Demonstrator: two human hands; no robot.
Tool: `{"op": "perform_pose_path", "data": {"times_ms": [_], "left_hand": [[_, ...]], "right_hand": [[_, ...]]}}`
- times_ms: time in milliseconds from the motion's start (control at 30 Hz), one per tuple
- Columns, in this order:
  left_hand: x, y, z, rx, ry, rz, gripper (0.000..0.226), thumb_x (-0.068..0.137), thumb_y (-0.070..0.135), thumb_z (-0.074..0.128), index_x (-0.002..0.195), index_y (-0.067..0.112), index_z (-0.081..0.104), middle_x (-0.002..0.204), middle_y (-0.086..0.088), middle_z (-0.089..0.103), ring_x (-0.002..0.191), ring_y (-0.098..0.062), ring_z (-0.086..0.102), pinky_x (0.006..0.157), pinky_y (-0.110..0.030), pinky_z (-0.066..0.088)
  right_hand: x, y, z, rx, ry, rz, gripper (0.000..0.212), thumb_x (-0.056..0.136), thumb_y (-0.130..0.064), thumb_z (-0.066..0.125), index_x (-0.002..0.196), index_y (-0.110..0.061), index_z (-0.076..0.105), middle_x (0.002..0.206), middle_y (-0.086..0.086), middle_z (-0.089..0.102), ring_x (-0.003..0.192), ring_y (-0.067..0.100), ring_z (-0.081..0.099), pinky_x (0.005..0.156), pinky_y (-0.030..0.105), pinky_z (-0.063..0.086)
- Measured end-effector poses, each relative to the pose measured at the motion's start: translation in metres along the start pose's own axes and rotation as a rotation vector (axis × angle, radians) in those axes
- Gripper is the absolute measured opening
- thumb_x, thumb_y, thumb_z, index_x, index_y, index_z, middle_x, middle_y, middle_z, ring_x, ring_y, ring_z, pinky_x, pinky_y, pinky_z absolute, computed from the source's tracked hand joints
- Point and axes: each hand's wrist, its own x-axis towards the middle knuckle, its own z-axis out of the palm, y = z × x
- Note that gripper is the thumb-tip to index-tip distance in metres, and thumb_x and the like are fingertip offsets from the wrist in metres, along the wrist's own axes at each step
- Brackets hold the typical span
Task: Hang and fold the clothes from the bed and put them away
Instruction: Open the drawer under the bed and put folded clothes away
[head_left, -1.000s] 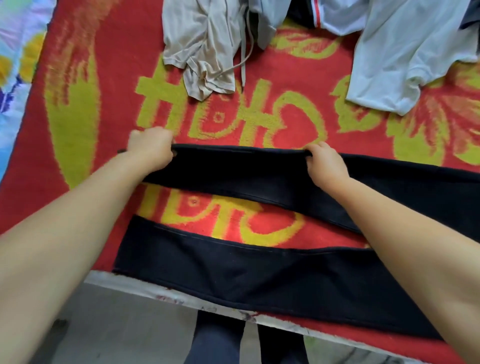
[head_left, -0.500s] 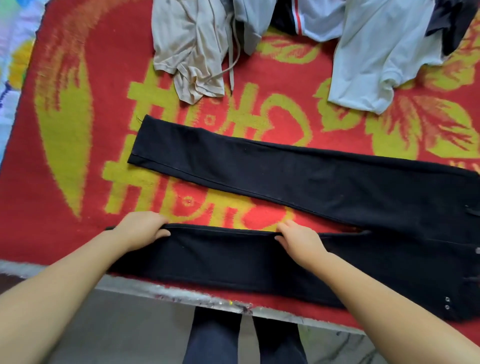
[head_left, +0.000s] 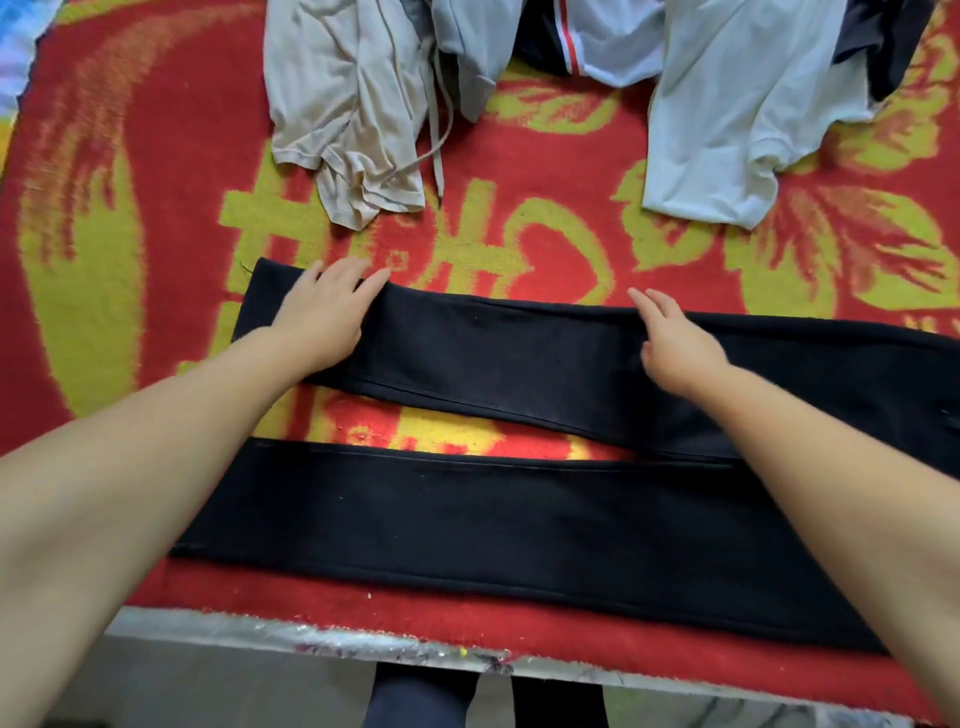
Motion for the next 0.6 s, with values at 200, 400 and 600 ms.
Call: {"op": "perform_pose_path", "data": {"times_ms": [200,400,600], "left_hand": [[0.012,0.004,-0.008,0.154,0.029,-0.075,0.033,0.088,0.004,0.047,0.12,0.012,0.045,0.114,-0.012,0.061,0.106,-0.032,0.056,0.09,-0.042,0.034],[-0.059,-0.003,-0.036,-0.071,0.229,0.024,0.024,0.067,-0.006,0.068,0.081,0.003,0.052,0.071,-0.02,0.062,0.068,-0.039,0.062,0.063,-0.039,0.035],[-0.168,0.018,-0.018,-0.006,0.258,0.249,0.013,0.062,-0.004,0.054,0.069,0.006,0.057,0.055,-0.007,0.051,0.049,-0.025,0.056,0.052,-0.035,0.043]], "right_hand": [[0.018,-0.001,-0.004,-0.197,-0.06,0.089,0.043,0.093,-0.008,0.045,0.136,-0.013,0.04,0.129,0.014,0.043,0.102,0.037,0.056,0.066,0.036,0.041],[-0.042,0.017,-0.024,-0.171,0.133,-0.064,0.025,0.093,-0.019,0.052,0.116,-0.011,0.053,0.104,0.014,0.052,0.085,0.039,0.058,0.064,0.038,0.044],[-0.136,0.029,-0.003,-0.276,-0.054,-0.264,0.023,0.093,-0.031,0.055,0.115,-0.028,0.058,0.104,-0.002,0.055,0.092,0.026,0.063,0.067,0.034,0.047]]}}
